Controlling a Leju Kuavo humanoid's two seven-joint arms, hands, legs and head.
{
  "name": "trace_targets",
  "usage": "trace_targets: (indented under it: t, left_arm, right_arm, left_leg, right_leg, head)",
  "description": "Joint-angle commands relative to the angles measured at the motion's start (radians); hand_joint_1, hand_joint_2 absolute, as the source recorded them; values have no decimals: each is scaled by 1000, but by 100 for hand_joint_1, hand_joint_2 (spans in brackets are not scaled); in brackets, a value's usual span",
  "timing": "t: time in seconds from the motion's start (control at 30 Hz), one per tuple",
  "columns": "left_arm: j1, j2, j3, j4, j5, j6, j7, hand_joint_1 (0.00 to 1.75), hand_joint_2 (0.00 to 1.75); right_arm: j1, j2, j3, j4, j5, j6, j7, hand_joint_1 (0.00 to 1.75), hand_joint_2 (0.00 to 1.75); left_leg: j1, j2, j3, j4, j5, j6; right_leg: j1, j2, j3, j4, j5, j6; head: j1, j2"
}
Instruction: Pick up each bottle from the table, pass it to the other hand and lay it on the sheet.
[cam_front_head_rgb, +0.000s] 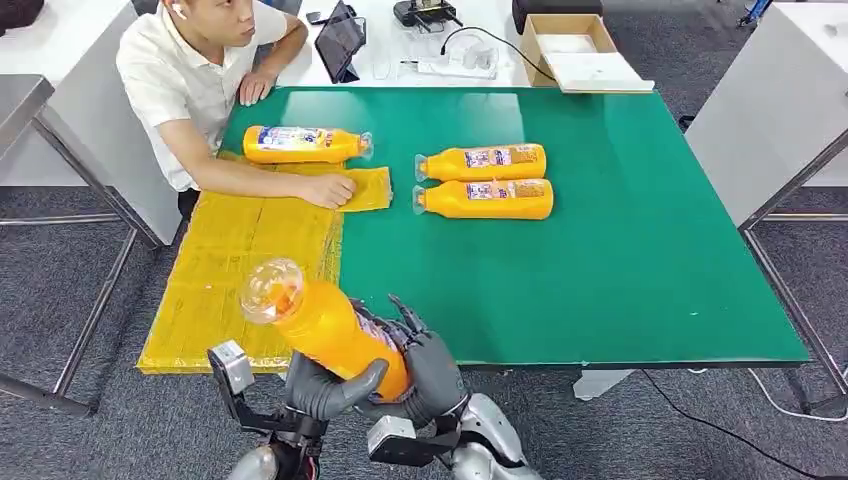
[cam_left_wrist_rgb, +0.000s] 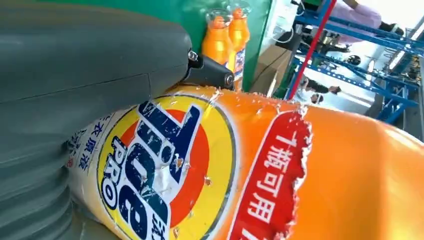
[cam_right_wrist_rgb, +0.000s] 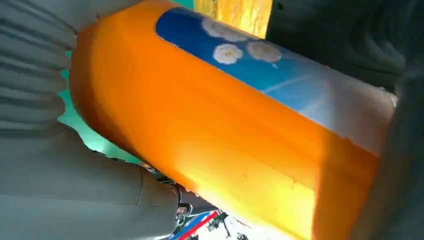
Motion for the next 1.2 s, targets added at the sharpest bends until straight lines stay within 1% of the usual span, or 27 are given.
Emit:
trace_targets:
  t: [0.03,0.1,0.13,0.17,0.2,0.23,0.27,0.3,0.4,0.43,0.47,0.5,0.53,0.6,0.67,0.7,0.73,0.77,0.8,0.87,1.03,1.07,1.1,1.13,1.2]
  left_arm:
    - [-27,39,57,85,-182,199,24,175,175]
    - [-31,46,82,105,-167,196,36,175,175]
    - [-31,48,88,107,-165,193,34,175,175]
    - [-31,50,94,107,-182,206,26,175,175]
    - [-35,54,104,105,-255,262,3,175,175]
    - [-37,57,110,101,-254,262,3,175,175]
    - [-39,56,115,99,-290,286,5,175,175]
    - [-48,62,119,100,-393,360,-7,175,175]
    - [-77,65,154,111,-506,450,4,175,175]
    - [-77,65,154,111,-506,450,4,175,175]
    - [-94,74,159,128,-576,488,5,175,175]
    - [-121,79,159,169,-729,569,18,175,175]
    - [-121,79,159,169,-729,569,18,175,175]
    - [-170,76,182,246,-920,608,75,175,175]
    - [-218,74,202,315,-1053,615,103,175,175]
    - [-244,69,219,352,-1157,615,129,175,175]
    - [-284,75,217,406,-1243,611,161,175,175]
    - [-317,80,215,445,-1277,589,192,175,175]
    - [-375,90,209,506,-1298,540,227,175,175]
    - [-412,93,211,548,-1312,523,236,175,175]
    - [-567,114,170,743,-1382,382,312,175,175]
    - [-585,112,172,774,-1379,367,315,175,175]
    - [-619,108,176,830,-1374,335,323,175,175]
    - [-626,111,177,832,-1374,334,322,175,175]
    - [-666,110,184,900,-1367,300,335,175,175]
  right_arm:
    - [100,-12,-27,-102,38,-216,-50,0,0]
    - [120,-4,-47,-157,43,-301,-83,0,0]
    - [121,-7,-44,-175,43,-299,-81,0,0]
    - [134,5,-73,-204,56,-311,-94,0,0]
    - [166,47,-149,-250,83,-311,-161,0,0]
    - [167,45,-145,-257,84,-311,-158,0,0]
    - [180,59,-173,-285,97,-311,-173,0,0]
    - [204,91,-224,-342,129,-311,-210,0,0]
    - [223,109,-246,-433,139,-311,-210,0,0]
    - [223,109,-246,-433,139,-311,-210,0,0]
    - [224,109,-244,-427,127,-311,-210,0,0]
    - [215,107,-241,-404,117,-311,-210,0,0]
    - [215,107,-241,-404,117,-311,-210,0,0]
    - [189,98,-217,-344,74,-311,-210,0,0]
    - [166,94,-195,-308,56,-311,-210,0,0]
    - [148,81,-163,-278,26,-311,-210,0,0]
    - [135,72,-139,-267,-5,-311,-210,0,0]
    - [124,66,-120,-258,-14,-311,-210,0,0]
    - [107,58,-88,-241,-39,-311,-210,0,0]
    - [101,59,-78,-236,-44,-311,-210,0,0]
    - [87,56,-45,-224,-99,-292,-210,0,0]
    - [85,57,-42,-220,-103,-287,-210,0,0]
    - [84,58,-37,-217,-116,-276,-210,0,0]
    - [85,58,-36,-215,-117,-276,-210,0,0]
    - [84,59,-31,-205,-127,-268,-210,0,0]
  left_leg:
    - [1,-1,4,-1,-1,-2]
    - [0,0,2,-1,0,-1]
    - [1,1,4,-1,-1,-2]
    - [1,2,3,-1,-1,-2]
    - [1,3,4,0,-2,-3]
    - [1,0,3,-1,-1,-2]
    - [1,-1,2,-1,-1,-2]
    - [1,-1,4,0,-1,-3]
    - [1,0,0,0,0,-2]
    - [2,0,2,1,-1,-3]
    - [1,0,1,0,0,-2]
    - [2,-1,3,0,-1,-3]
    - [2,0,3,-1,-1,-2]
    - [2,0,5,-1,-1,-3]
    - [3,0,7,-2,-1,-4]
    - [1,0,4,-2,1,-2]
    - [2,0,5,-2,0,-3]
    - [2,1,4,-2,1,-2]
    - [1,0,3,-2,1,-2]
    - [2,-1,3,-2,1,-2]
    - [2,-1,4,-1,1,-3]
    - [2,-2,3,-1,2,-3]
    - [3,-1,5,-1,1,-4]
    - [3,0,4,-1,1,-3]
    - [3,1,4,0,1,-3]
  right_leg:
    - [1,-2,4,-1,-2,-2]
    - [1,-1,2,-1,-1,-1]
    - [1,-1,4,0,-2,-3]
    - [1,0,3,-1,-1,-2]
    - [2,1,4,0,-2,-3]
    - [1,-2,2,0,-2,-2]
    - [1,-2,2,0,-1,-2]
    - [2,-3,4,0,-2,-3]
    - [1,-1,0,1,-1,-2]
    - [2,-2,2,1,-2,-3]
    - [1,-2,1,0,-1,-2]
    - [2,-2,3,0,-2,-3]
    - [2,-2,3,0,-1,-2]
    - [2,-2,5,-1,-1,-3]
    - [3,-2,7,-2,-1,-4]
    - [1,-1,4,-1,0,-2]
    - [2,-2,5,-2,-1,-3]
    - [2,-1,5,-2,0,-3]
    - [1,-1,4,-1,0,-2]
    - [2,-2,4,-1,1,-2]
    - [3,-3,5,-1,0,-3]
    - [2,-3,4,0,0,-2]
    - [3,-3,6,-1,0,-3]
    - [2,-1,5,0,0,-2]
    - [2,-1,4,0,0,-2]
  head:
    - [0,0]
    - [0,0]
    - [0,0]
    - [0,0]
    - [-1,0]
    - [0,0]
    - [0,0]
    - [0,0]
    - [0,0]
    - [0,0]
    - [0,0]
    - [0,0]
    - [0,0]
    - [0,0]
    - [0,0]
    - [0,0]
    - [0,0]
    - [0,0]
    - [0,0]
    - [0,0]
    - [0,0]
    - [0,0]
    - [0,0]
    - [0,0]
    - [0,0]
